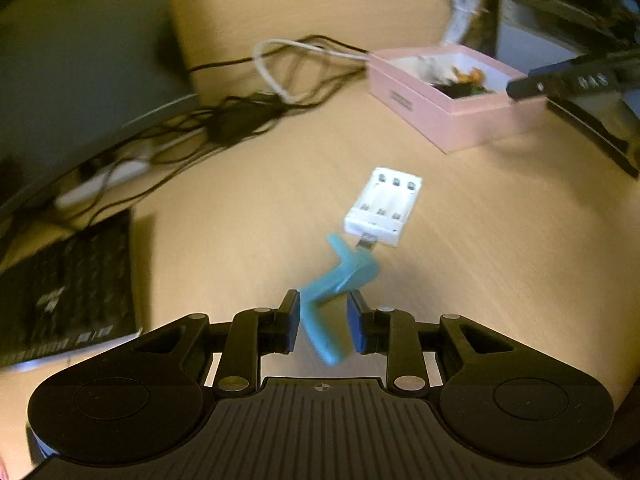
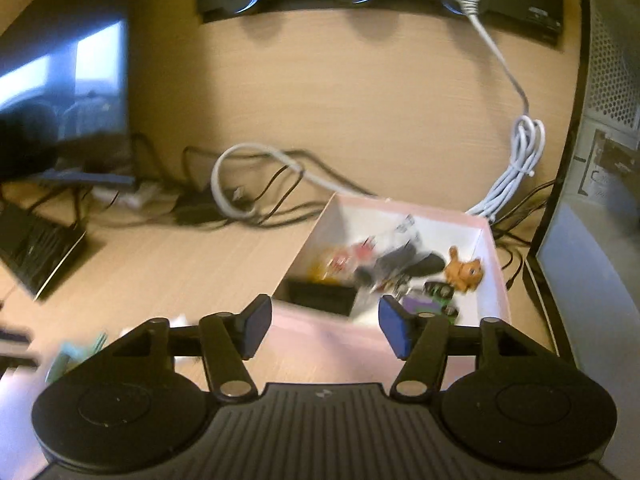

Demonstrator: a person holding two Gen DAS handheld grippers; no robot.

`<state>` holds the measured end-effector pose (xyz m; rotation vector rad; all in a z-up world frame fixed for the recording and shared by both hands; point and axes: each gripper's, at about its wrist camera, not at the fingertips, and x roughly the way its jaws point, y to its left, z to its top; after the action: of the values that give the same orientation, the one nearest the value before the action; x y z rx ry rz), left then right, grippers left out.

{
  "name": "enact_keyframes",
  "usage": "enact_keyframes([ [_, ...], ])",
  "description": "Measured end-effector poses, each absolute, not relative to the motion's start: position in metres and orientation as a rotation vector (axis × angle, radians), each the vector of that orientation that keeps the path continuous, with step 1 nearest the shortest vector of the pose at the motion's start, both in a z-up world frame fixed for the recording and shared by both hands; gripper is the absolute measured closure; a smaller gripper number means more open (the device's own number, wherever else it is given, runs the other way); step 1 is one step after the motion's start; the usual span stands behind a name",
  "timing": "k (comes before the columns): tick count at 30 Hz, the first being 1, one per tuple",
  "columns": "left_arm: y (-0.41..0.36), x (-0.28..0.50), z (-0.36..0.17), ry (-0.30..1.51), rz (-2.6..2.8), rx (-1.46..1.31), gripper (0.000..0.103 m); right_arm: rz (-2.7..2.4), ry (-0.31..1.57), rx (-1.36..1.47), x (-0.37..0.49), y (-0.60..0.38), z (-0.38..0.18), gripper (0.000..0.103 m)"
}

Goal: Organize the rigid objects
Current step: 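Grasp the teal crank with the left tool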

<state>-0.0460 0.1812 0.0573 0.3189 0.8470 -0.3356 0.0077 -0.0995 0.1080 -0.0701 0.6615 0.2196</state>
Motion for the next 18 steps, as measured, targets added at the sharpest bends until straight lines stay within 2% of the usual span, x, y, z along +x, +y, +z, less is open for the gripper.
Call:
enact_keyframes([
  [10, 0.182, 0.0, 0.033, 0.929, -0.446, 0.341, 0.072, 0.242, 0.781, -0.11, -0.048, -0.072, 0.087, 0.042],
  [14, 0.176, 0.006, 0.025, 0.944, -0.477, 0.292, 0.068, 0.226, 0.812, -0.107, -0.058, -0.071, 0.082, 0.042],
  [17, 0.177, 0.009, 0.025, 0.941, -0.459, 0.204, 0.07, 0.221, 0.82, -0.115, -0.059, -0.069, 0.081, 0.042],
  [18, 0.179, 0.009, 0.025, 0.948, -0.452, 0.163, 0.077, 0.225, 0.819, -0.119, -0.059, -0.068, 0.081, 0.042],
])
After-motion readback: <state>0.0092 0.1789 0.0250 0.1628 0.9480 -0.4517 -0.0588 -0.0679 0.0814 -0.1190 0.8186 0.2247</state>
